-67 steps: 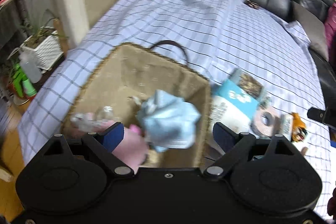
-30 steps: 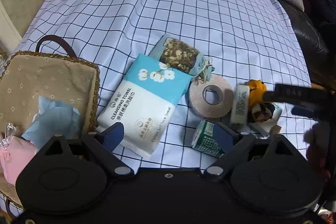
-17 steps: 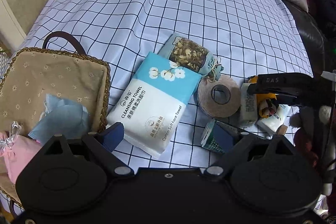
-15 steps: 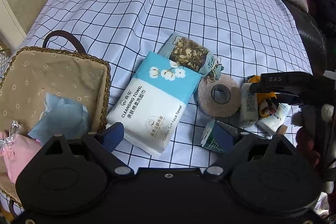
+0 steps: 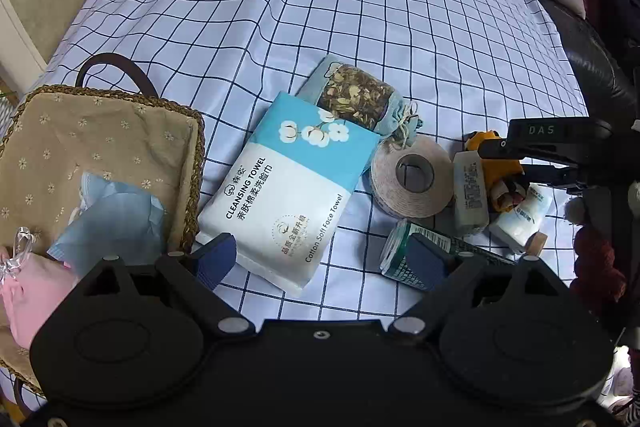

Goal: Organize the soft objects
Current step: 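Lower the right tool onto the orange-and-white cloth bundle and close on it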

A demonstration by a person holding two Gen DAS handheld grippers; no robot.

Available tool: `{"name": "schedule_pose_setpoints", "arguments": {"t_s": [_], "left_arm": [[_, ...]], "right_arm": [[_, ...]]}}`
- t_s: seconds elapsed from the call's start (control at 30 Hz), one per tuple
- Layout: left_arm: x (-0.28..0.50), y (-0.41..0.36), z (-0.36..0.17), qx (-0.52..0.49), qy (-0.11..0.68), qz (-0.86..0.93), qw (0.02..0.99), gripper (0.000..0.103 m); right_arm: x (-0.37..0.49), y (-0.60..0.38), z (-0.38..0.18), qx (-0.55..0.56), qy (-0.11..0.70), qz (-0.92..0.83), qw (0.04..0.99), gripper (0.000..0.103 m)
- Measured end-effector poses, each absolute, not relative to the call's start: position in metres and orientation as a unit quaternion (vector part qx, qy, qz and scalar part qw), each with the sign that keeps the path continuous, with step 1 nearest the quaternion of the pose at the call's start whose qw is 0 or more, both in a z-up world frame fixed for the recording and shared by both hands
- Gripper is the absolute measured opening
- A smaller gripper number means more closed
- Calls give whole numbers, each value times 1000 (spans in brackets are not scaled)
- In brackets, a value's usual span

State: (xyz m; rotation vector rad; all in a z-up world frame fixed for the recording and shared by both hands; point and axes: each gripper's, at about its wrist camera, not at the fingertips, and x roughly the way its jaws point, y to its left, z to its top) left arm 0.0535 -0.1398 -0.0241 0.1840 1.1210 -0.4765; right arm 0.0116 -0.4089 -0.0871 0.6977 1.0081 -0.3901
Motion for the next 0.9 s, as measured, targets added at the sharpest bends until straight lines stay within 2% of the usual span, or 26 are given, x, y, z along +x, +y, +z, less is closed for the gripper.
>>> {"name": "schedule_pose_setpoints", "arguments": {"t_s": [0.33,0.37,0.47,0.67,0.73,0.9], "left_arm": [[50,-145,-28,93,528,-227,813,88],[50,-145,-28,93,528,-227,813,88],[50,-145,-28,94,528,-228,813,88],[50,-144,-28,93,527,-228,813,88],[51,-144,-27,92,528,-228,813,88],[53,-145,-28,99,525,-224,815,88]], "right_arm": [[7,-431,-105,399,461,-189,770,63],[7,-433,-108,408,459,-193,765,62],[6,-439,-114,408,461,-218,758,47],[23,-412,-112,300,491,-213,789,49],[29,-402,-115,275,503,-203,794,42],[32,-400,-101,259,490,-232,799,39]]}}
